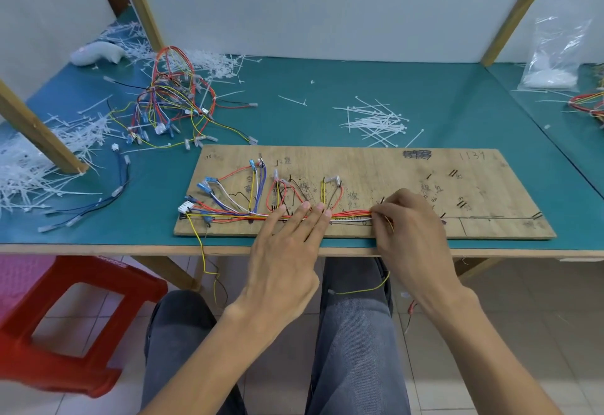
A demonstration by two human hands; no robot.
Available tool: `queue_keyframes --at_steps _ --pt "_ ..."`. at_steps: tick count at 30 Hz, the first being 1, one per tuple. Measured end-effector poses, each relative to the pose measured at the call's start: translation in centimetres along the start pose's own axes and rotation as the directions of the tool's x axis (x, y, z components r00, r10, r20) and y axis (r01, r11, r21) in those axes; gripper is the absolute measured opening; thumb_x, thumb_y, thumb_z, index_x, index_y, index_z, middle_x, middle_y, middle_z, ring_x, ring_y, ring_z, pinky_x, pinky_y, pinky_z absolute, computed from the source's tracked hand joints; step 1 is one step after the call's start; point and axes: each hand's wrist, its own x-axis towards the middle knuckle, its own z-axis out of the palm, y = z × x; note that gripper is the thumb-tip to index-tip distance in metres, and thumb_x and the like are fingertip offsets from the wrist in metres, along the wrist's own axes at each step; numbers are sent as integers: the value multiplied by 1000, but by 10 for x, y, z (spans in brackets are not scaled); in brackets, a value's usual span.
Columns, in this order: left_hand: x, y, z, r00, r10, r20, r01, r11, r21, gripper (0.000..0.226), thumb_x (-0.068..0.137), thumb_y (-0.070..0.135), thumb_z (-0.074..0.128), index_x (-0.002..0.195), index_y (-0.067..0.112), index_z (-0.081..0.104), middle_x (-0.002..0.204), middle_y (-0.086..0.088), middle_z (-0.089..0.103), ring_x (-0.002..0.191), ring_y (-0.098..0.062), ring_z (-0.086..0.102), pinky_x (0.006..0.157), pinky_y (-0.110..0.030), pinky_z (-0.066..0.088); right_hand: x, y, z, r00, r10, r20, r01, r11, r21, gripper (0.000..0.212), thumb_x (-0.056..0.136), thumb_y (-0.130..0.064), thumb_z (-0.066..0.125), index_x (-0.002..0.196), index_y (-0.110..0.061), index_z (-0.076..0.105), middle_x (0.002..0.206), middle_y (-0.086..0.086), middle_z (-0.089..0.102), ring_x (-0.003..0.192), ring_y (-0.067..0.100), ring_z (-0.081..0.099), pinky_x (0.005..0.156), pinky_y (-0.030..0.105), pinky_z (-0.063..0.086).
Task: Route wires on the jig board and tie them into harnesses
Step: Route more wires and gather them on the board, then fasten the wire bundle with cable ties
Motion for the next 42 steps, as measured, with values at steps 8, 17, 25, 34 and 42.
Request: queue_keyframes --at_steps 8,17,25,34,42 --pt "-3 1 0 1000 -7 -15 7 1000 -23 92 93 17 44 168 28 -9 176 12 -9 162 -8 -10 129 -43 -10 -24 -7 -4 996 -63 -58 50 976 -210 26 101 -33 63 104 -13 79 96 5 67 99 32 53 82 51 51" --pt "0 -2 1 1000 0 -10 -1 999 -45 93 91 16 45 169 29 -5 176 12 -4 162 -8 -7 128 -39 -14 88 18 -19 957 288 -38 -281 951 129 34 97 -40 63 81 -16 80 72 2 75 80 29 70 70 34 49" --pt "3 1 -3 1000 -8 -8 7 996 -84 92 87 13 51 169 26 11 175 10 10 162 -10 6 127 -36 -16 200 101 8 831 554 58 -556 828 68 26 88 -24 74 96 1 74 91 17 74 95 38 70 81 43 57" --pt "1 1 -12 1000 7 22 -6 998 -55 96 64 12 69 158 19 48 162 4 46 151 -13 42 123 -43 18 222 132 25 833 547 81 -553 821 145 7 88 -20 78 82 -21 75 95 6 73 92 26 65 79 30 51" --pt "-2 -1 -13 999 -7 39 10 997 -81 98 71 12 67 163 25 38 169 9 32 157 -9 30 128 -45 10 211 110 -2 893 430 -129 -285 765 577 5 93 -22 76 94 -18 74 90 3 78 79 10 67 75 29 58"
